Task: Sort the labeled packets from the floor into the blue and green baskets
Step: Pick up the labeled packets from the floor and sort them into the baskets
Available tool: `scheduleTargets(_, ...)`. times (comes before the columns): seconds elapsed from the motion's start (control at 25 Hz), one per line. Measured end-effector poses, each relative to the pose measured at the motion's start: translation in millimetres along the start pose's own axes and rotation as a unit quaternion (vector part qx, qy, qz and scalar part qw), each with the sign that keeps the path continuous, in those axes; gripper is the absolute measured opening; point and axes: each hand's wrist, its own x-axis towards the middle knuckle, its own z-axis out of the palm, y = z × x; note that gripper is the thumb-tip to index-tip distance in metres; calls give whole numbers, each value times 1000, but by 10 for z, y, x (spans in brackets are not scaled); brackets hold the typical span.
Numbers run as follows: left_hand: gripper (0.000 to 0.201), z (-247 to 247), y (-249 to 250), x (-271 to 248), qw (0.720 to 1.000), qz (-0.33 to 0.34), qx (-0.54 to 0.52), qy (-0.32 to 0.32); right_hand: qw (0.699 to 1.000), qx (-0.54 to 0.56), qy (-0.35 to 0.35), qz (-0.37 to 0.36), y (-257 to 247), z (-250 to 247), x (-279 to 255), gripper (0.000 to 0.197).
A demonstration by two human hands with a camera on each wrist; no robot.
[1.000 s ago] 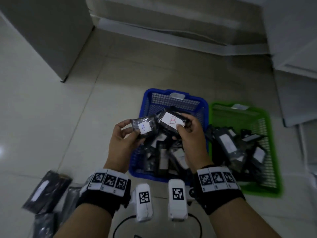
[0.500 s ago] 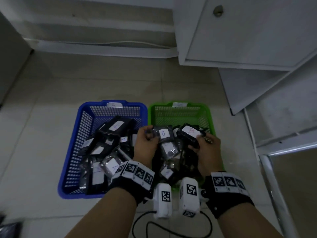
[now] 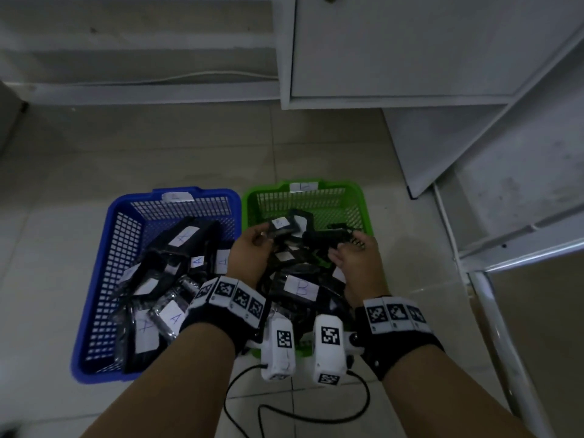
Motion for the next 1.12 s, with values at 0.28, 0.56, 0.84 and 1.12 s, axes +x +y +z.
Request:
scheduleTargets(0.28,19,-422,-90,-319,998,-1,-70,-10,986,-151,-52,-53,71,169,-405,20)
scheduleTargets(0.56,27,-1536,-441,-863,972,204,115,26,797,-502,-183,-281,518,557,-969,48)
scheduleTargets(0.84,39,-2877,-1573,-1588,940,162,245,172,641,-568,-262,-444,1187,1114,-1685,62)
scheduleTargets(1.12,25,-3511,-2522,-2315,927,77,273,244,560,-562,-338,-506,1862,1343,-2376,58)
